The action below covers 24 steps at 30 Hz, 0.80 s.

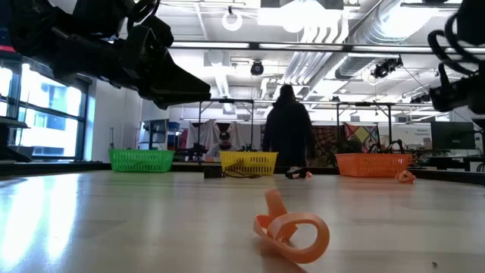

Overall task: Sort rubber bands into baskets
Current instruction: Put the black rubber band into the yellow bin

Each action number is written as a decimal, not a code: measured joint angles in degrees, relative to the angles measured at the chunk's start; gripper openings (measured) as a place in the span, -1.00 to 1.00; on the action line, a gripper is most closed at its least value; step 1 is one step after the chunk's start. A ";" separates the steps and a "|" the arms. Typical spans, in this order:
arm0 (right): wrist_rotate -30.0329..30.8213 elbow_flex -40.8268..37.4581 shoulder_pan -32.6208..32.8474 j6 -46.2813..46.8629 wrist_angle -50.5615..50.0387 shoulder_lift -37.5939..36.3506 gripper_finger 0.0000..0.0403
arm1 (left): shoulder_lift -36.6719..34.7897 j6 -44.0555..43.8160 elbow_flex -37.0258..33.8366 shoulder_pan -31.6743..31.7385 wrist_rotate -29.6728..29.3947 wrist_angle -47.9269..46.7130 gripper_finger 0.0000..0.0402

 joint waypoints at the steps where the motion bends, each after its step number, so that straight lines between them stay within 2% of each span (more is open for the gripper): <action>1: -0.34 0.00 0.02 -0.01 0.06 1.41 -0.22 | 0.00 0.00 0.00 0.01 0.00 -0.01 -0.27; 6: -1.71 0.08 0.00 -0.94 2.29 6.84 -0.40 | -0.01 0.00 0.00 0.01 0.00 0.01 -0.27; 10: -0.75 1.74 0.00 -3.06 2.65 8.37 -0.71 | 0.00 -0.02 0.00 0.00 0.00 0.03 -0.27; 13: 2.95 5.05 -0.02 -5.91 1.99 8.23 -0.94 | 0.00 -0.02 0.00 0.00 0.00 0.07 -0.27; 19: 10.73 12.09 -3.08 -14.12 1.11 8.24 -0.96 | -0.01 2.24 0.00 -0.04 0.95 0.76 -0.27; 24: 17.72 15.40 -10.69 -24.67 5.23 8.24 -0.99 | 0.00 5.53 0.00 0.50 4.75 3.15 -0.36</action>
